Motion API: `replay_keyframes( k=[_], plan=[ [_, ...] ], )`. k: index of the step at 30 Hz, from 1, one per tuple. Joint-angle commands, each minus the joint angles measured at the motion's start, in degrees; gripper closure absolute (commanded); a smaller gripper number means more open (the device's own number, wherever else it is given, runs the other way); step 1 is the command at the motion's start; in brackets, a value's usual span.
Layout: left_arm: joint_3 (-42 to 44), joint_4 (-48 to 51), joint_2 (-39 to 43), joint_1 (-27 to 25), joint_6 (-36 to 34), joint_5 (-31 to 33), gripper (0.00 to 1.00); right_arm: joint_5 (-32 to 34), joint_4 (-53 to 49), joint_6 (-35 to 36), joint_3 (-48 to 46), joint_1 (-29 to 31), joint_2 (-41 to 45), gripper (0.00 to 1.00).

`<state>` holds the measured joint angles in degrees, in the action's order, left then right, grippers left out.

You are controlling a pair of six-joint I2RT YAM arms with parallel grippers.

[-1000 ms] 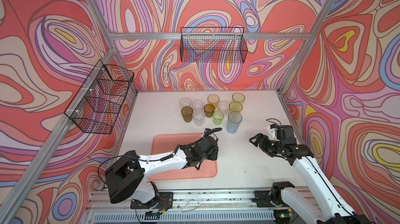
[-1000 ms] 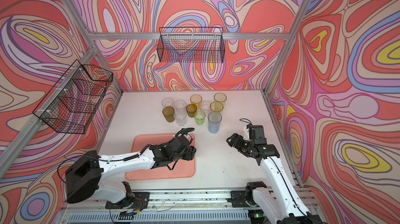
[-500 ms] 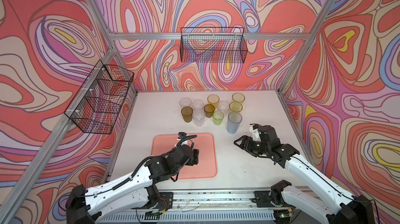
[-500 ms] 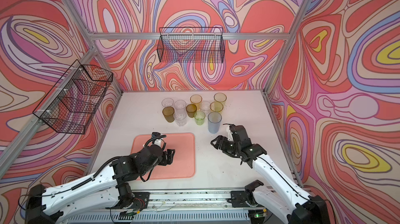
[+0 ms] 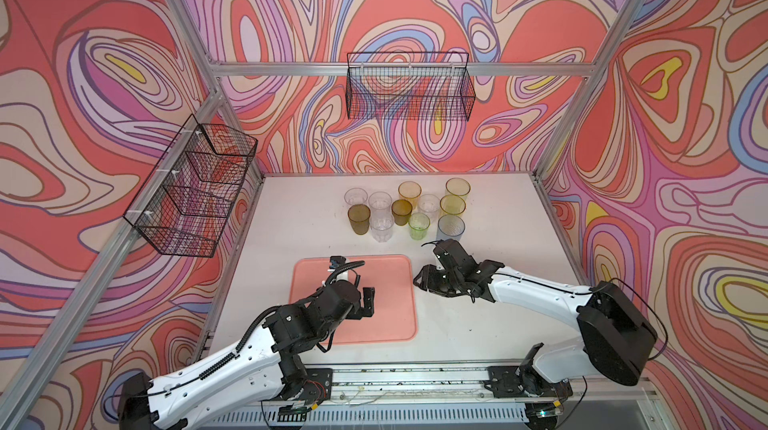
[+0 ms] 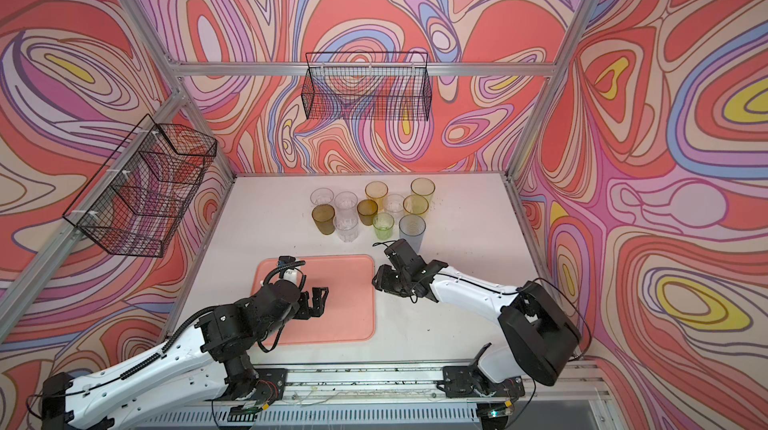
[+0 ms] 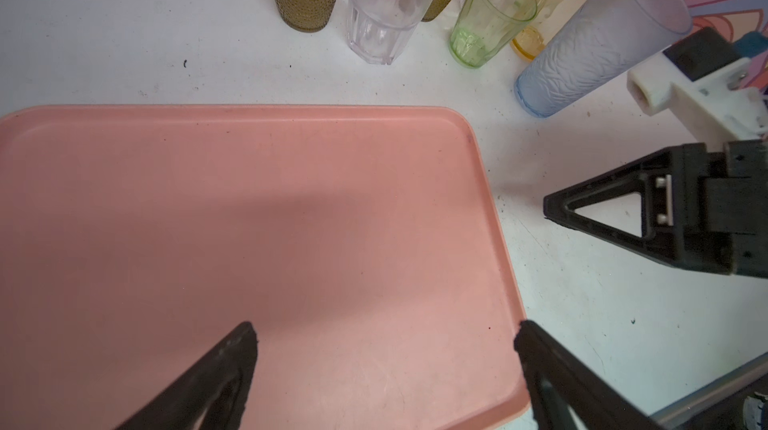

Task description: Place the glasses into the tray

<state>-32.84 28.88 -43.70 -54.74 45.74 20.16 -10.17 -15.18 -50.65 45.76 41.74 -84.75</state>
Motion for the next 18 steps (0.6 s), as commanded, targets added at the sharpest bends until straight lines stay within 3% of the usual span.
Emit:
replay_keyframes(
  k=[1, 5, 6, 8, 18],
  plan=[
    [0.3, 0.4, -0.9, 0.2, 1.2, -1.1, 0.00, 2.4, 1.4, 0.3, 2.5, 1.0, -3.2, 0.54],
    [0.4, 0.0, -1.3, 0.2, 1.5, -1.0, 0.00, 3.3, -0.6, 1.6, 5.3, 1.6, -7.5, 0.63],
    [0.6, -0.2, -1.3, 0.2, 1.5, -0.9, 0.00, 3.0, -0.7, 1.6, 5.8, 1.6, -8.5, 0.73],
    [0.8, -0.5, -1.4, 0.2, 1.6, -0.6, 0.00, 1.6, 0.3, 1.8, 6.1, 1.9, -10.0, 0.81],
    [2.1, -1.1, -1.6, 0.2, 2.6, 0.2, 0.00, 6.6, -5.4, 2.8, 9.1, 3.1, -14.3, 0.86]
  ],
)
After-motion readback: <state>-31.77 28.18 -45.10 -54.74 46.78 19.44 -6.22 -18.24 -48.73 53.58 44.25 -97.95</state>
